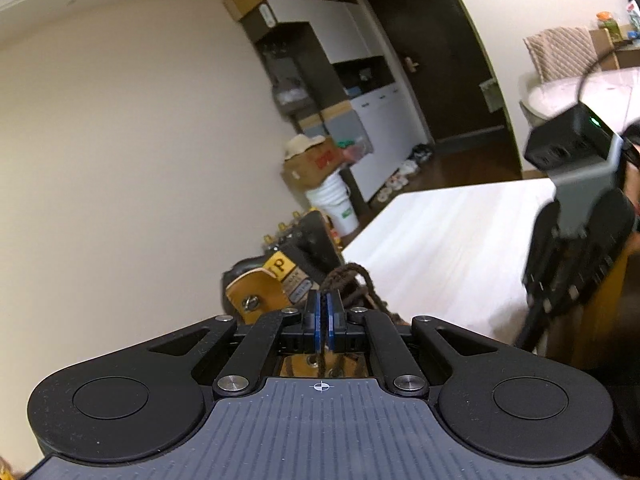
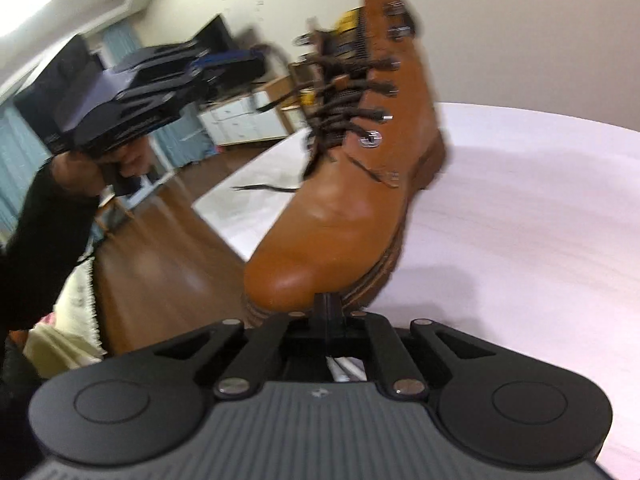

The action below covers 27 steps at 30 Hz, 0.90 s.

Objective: Lace up shoes with both hands

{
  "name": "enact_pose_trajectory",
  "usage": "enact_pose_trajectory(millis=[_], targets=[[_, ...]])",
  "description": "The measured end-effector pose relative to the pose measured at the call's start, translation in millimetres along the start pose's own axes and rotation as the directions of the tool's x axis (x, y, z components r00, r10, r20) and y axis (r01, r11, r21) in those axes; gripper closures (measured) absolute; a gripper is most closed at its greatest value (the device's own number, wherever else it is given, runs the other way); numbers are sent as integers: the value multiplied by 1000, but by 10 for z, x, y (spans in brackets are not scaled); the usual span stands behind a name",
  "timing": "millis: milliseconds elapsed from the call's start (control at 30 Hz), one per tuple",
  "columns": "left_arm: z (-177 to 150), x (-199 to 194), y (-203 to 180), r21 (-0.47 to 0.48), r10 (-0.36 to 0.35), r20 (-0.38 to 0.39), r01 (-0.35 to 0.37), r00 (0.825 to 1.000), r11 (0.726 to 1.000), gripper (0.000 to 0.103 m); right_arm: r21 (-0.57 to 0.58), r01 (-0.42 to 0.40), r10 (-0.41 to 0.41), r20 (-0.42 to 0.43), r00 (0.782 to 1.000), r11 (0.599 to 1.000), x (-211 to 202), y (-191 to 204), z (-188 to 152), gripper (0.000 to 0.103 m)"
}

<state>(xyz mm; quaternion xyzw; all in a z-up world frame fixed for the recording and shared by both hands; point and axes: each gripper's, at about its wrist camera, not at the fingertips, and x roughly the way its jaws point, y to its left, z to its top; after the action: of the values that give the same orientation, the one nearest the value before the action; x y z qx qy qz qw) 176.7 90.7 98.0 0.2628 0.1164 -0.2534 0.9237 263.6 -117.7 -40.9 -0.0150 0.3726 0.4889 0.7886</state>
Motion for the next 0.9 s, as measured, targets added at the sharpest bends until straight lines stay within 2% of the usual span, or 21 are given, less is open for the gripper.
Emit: enact_pose_trajectory(millis=[167,233,300,400,433,500,567,633,700,767,867,900], targets=[[17,-102,51,-50,49,20,-48,999,998,100,-50,-49,51,39,998,998,450,351,91,98],[24,-147,62,-66,59,32,-56,998,996,100,-40,-56,57,29,998,998,526,397,141,98],[-2,-187,21,-63,58,54,-54,997,997,100,9,-63,62,41,997,998,500,372,211,96],[-54,-243,-56,-48,52,87,-48,995,998,100,177,-121,92,162,982,977,290,212,262,89],[-75,-260,-83,-39,47,95,-43,994,998,100,272,-186,119,247,962,944,171,130,247,87],[-111,-292,-128,-28,38,111,-35,993,999,100,393,-307,161,363,918,867,50,-1,221,76],[-131,-324,-146,-38,36,126,-31,991,999,99,499,-483,229,486,844,720,82,-142,156,72],[-150,-346,-154,-45,38,130,-32,991,998,99,543,-579,273,542,795,609,212,-194,113,72],[-169,-363,-161,-46,39,127,-33,991,998,99,567,-639,296,582,757,519,278,-236,63,72],[-189,-372,-173,-37,37,120,-32,992,999,99,589,-700,307,634,710,404,362,-279,-17,72],[-220,-394,-193,-29,28,110,-25,994,999,99,607,-733,270,683,679,307,429,-335,-117,71],[-238,-402,-202,-26,25,107,-22,994,999,99,612,-732,256,687,680,300,429,-346,-135,71]])
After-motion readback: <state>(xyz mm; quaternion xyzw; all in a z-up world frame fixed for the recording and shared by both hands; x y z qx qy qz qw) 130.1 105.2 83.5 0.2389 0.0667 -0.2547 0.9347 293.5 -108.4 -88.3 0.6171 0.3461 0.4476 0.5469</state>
